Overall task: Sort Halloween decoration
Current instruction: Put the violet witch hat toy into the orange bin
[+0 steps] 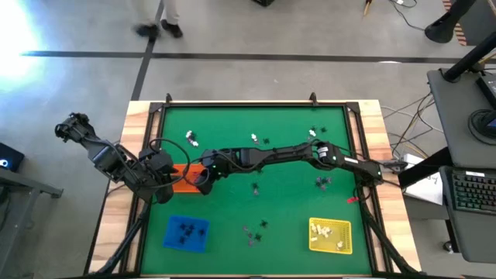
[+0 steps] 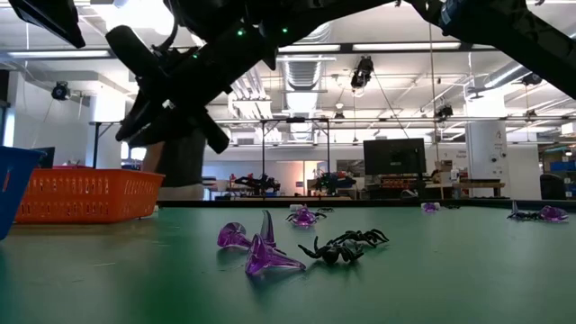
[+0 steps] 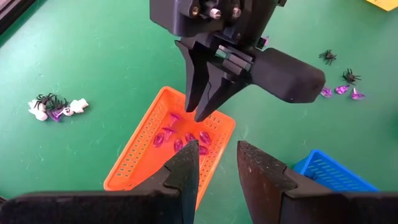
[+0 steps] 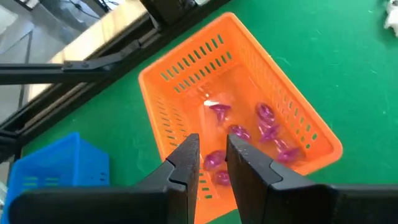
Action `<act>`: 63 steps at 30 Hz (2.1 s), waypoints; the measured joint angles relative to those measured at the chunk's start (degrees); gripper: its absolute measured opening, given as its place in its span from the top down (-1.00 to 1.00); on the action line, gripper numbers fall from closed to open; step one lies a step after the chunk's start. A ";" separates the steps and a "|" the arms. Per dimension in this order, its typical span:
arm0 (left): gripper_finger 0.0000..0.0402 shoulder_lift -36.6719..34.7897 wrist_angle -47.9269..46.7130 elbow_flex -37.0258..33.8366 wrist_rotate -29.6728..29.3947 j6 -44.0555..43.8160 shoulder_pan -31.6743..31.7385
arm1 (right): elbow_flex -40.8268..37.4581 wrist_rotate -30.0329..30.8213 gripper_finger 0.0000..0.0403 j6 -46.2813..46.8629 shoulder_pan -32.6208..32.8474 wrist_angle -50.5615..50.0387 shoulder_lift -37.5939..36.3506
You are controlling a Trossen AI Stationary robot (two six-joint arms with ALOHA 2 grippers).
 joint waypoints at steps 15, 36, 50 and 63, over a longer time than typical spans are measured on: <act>0.55 0.46 3.18 -0.02 0.16 -0.67 0.00 | 2.00 0.64 0.65 -7.61 -0.67 -37.28 -9.05; 0.55 14.29 11.17 -0.02 0.46 -0.39 0.07 | 0.68 13.23 0.63 0.63 13.30 -68.02 -27.73; 0.32 21.74 25.21 -0.02 7.33 10.72 6.00 | 0.33 17.40 0.61 10.23 21.32 -68.44 -29.18; 0.29 33.29 45.58 -0.02 18.10 24.03 6.91 | 0.33 20.25 0.59 17.49 28.25 -68.40 -29.18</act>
